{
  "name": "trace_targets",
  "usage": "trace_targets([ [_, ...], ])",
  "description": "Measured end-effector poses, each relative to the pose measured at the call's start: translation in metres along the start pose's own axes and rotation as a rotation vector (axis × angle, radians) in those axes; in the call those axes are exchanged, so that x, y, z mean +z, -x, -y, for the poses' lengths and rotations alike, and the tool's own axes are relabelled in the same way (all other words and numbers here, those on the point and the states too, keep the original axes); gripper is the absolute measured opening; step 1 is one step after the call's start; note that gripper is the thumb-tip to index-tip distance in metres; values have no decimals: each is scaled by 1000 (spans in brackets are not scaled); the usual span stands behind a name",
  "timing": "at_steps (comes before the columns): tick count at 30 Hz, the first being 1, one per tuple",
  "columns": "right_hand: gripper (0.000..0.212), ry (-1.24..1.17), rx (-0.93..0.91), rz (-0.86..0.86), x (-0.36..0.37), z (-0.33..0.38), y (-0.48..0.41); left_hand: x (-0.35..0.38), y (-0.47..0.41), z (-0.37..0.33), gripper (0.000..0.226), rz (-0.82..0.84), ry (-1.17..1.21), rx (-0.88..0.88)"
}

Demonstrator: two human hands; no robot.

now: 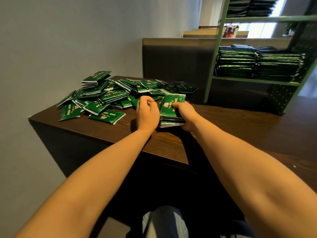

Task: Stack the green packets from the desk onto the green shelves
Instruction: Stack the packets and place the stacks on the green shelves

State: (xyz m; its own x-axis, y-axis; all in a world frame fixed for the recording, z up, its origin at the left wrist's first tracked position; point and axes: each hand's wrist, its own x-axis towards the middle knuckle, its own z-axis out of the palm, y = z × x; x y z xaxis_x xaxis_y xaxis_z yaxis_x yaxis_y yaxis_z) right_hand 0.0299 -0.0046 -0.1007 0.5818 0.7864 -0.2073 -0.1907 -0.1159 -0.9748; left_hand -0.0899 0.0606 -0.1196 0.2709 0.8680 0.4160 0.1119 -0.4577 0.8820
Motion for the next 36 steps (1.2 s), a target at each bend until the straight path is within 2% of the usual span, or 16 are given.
trace_targets([
  [2,14,85,-67,-48,-4,-3,-3,-6,-11,15,13,11,-242,-105],
  [5,18,97,-130,-74,-8,-9,-2,-13,-22,33,43,123,-619,-242],
  [7,22,101,-160,-70,-10,-12,-3,-11,-26,38,52,235,-741,-308],
  [10,23,106,-199,-62,-12,-12,-3,-7,-27,40,49,307,-817,-315],
  [14,19,79,-205,-68,-15,-14,-4,-7,-28,42,40,177,-690,-265],
  [16,6,20,-182,-84,-18,-15,-6,-9,-27,42,32,69,-566,-266],
  [19,26,-36,-136,-82,-20,-17,-11,-12,-21,38,42,-125,-319,-200],
  [20,31,-37,-138,-84,-19,-18,-11,-14,-19,37,38,-156,-261,-173],
  [22,33,-28,-163,-85,-18,-20,-13,-17,-18,35,19,-156,-221,-163],
  [28,6,-82,-135,-73,-19,-24,-15,-20,-18,36,34,-105,-105,-146],
  [32,12,-140,-32,-48,-22,-20,-9,-25,-18,30,42,-87,-12,-188],
  [36,28,-188,19,-27,-12,-11,-4,-24,-17,18,48,-33,102,-271],
])
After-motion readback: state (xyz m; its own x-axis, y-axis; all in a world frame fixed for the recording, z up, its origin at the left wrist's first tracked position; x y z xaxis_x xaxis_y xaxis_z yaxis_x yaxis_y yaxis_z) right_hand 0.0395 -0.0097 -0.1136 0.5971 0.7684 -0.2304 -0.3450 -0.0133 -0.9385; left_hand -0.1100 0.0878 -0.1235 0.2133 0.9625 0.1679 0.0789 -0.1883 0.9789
